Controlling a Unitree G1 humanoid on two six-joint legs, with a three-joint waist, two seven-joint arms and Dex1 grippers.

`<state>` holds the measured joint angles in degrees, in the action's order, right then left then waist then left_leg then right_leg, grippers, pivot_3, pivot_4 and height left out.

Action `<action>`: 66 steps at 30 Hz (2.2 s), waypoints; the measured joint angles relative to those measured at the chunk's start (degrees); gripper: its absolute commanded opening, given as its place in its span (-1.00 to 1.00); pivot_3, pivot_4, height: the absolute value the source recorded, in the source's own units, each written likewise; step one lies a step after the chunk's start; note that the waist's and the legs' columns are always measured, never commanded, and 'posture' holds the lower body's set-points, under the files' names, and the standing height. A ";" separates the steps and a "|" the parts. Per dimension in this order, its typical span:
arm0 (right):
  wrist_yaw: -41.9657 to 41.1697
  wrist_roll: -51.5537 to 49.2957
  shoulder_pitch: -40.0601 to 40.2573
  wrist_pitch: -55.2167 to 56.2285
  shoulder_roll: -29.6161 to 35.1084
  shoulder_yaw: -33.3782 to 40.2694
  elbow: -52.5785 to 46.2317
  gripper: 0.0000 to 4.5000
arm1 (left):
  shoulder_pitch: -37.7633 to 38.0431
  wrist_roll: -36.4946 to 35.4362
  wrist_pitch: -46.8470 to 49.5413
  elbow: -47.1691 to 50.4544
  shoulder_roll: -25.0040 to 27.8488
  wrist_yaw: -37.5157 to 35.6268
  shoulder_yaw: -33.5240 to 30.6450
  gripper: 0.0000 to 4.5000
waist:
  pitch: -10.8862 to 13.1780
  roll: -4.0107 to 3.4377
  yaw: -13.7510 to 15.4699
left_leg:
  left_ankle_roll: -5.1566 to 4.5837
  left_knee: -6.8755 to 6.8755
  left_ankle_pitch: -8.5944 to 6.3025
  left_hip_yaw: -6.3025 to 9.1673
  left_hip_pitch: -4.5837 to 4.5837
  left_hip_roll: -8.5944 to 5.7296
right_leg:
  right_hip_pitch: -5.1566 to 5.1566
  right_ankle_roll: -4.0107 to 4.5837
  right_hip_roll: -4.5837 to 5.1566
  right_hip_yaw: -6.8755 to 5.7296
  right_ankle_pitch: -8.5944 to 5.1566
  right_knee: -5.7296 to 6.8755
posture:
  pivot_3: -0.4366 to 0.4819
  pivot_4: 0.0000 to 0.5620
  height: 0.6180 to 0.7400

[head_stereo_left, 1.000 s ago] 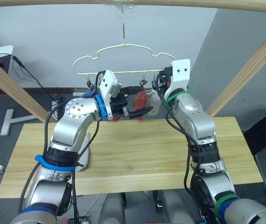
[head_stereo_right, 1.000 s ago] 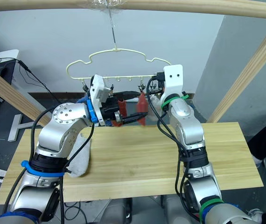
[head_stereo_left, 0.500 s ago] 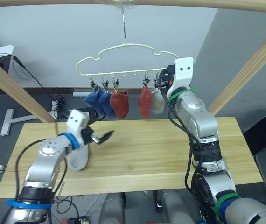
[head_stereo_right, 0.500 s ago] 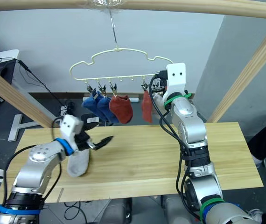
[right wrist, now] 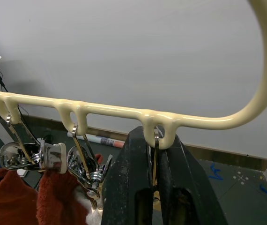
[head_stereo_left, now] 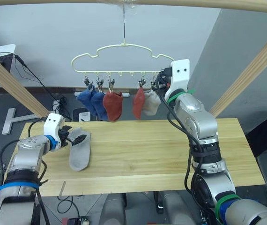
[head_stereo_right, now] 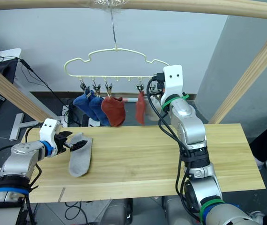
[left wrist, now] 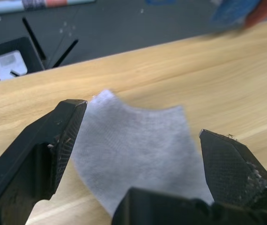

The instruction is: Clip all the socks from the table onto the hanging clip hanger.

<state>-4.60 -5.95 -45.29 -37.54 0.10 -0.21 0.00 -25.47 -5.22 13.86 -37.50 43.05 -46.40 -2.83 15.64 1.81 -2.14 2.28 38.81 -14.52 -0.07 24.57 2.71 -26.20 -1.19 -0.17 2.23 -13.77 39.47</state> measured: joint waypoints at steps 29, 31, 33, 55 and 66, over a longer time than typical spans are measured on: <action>-0.30 0.04 0.01 -2.42 -1.06 -0.37 -1.44 -1.00 | 3.16 -6.89 3.84 21.65 -6.75 -17.69 5.96 -0.98 | 0.10 -0.08 0.18 | 0.00 -0.01 0.00 0.09 0.08 0.00 | -0.03 0.03 0.01 -0.03 -0.02 0.01 | -0.07 0.05 0.52; -0.31 0.04 0.01 -2.42 -1.06 -0.34 -1.44 -1.00 | 1.69 -9.12 6.88 26.85 -8.33 -18.61 7.03 -0.98 | 0.10 -0.08 0.09 | 0.00 -0.01 0.00 0.05 0.09 -0.01 | -0.03 0.03 0.01 0.00 -0.02 -0.03 | -0.08 0.05 0.52; -0.33 0.00 0.00 -2.43 -1.07 -0.36 -1.44 -1.00 | 0.37 -11.60 10.43 31.65 -10.43 -19.25 8.19 -0.98 | 0.10 -0.08 -0.34 | 0.00 -0.01 0.00 0.04 0.09 0.00 | -0.02 0.02 -0.01 0.02 -0.02 -0.07 | -0.08 0.05 0.52; -0.06 -0.69 -0.32 -3.48 -0.84 -0.26 -2.28 -1.00 | -16.47 -7.00 5.48 18.94 -35.23 2.27 13.21 -0.98 | 0.11 -0.06 -0.99 | -0.01 -0.04 -0.01 0.05 0.24 -0.08 | 0.02 -0.04 0.02 0.01 0.02 -0.45 | -0.21 0.01 0.52; 0.02 -0.88 -0.27 -4.42 -0.53 0.05 -3.44 -1.00 | -22.04 -3.60 1.63 8.76 -35.46 5.91 11.84 -0.98 | 0.12 -0.06 -1.23 | -0.02 -0.06 -0.01 0.06 0.23 -0.05 | 0.01 -0.05 -0.02 -0.01 0.02 -0.45 | -0.23 0.01 0.52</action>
<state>-4.58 -6.83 -45.56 -41.97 -0.43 -0.16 -3.43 -47.51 -8.82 15.48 -28.74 7.59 -40.49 9.01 15.76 1.74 -3.38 2.26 38.75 -14.53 -0.01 24.80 2.66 -26.19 -1.25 -0.19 2.22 -13.75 39.02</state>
